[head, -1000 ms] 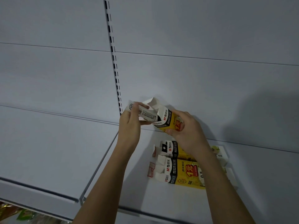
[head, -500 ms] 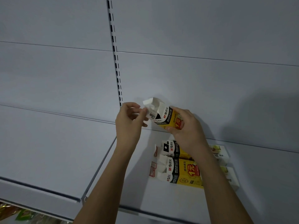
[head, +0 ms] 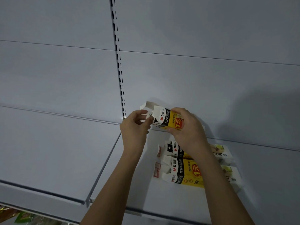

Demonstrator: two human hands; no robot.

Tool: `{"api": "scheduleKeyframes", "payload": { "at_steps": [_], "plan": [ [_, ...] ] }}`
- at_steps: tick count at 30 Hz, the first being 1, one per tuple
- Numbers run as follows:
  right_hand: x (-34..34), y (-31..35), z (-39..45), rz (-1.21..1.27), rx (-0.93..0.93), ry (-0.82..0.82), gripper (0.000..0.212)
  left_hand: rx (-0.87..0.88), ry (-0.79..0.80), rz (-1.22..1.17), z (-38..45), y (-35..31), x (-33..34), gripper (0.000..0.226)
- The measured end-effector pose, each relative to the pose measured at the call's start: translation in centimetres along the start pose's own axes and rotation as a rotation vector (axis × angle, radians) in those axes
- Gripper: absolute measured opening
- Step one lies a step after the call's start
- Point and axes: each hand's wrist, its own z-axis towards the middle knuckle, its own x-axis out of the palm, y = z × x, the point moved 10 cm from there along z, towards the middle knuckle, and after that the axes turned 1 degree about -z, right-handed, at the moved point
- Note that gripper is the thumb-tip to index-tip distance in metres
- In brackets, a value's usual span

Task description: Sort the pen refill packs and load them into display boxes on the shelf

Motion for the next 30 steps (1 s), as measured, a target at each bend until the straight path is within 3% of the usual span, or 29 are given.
{"api": "scheduleKeyframes", "payload": {
  "at_steps": [4, 10, 15, 18, 23, 26, 30],
  "plan": [
    [0.3, -0.3, 0.1, -0.017, 0.024, 0.001, 0.054, 0.058, 0.134, 0.138, 0.4, 0.4, 1.4, 0.007],
    [0.5, -0.7, 0.9, -0.195, 0.058, 0.051, 0.05, -0.081, 0.415, 0.175, 0.0, 3.1, 4.5, 0.031],
    [1.7, -2.3, 1.1, -0.409, 0.105, 0.169, 0.049, 0.028, 0.522, 0.443, -0.3, 4.9, 5.2, 0.035],
    [2.4, -3.4, 0.8, -0.441, 0.157, 0.256, 0.045, 0.077, 0.541, 0.529, -0.6, 5.9, 4.7, 0.034],
    [1.1, -2.8, -0.1, -0.287, 0.144, 0.179, 0.039, 0.111, 0.523, 0.644, -1.5, 6.5, 2.9, 0.034],
    [0.5, -1.2, -1.4, -0.132, 0.071, 0.161, 0.03, 0.151, 0.45, 0.723, -2.6, 5.3, 0.8, 0.032],
    [0.8, 0.9, -5.1, 0.054, -0.041, 0.293, 0.026, 0.114, 0.305, 0.848, -5.8, 4.1, -3.1, 0.032]
  ]
}}
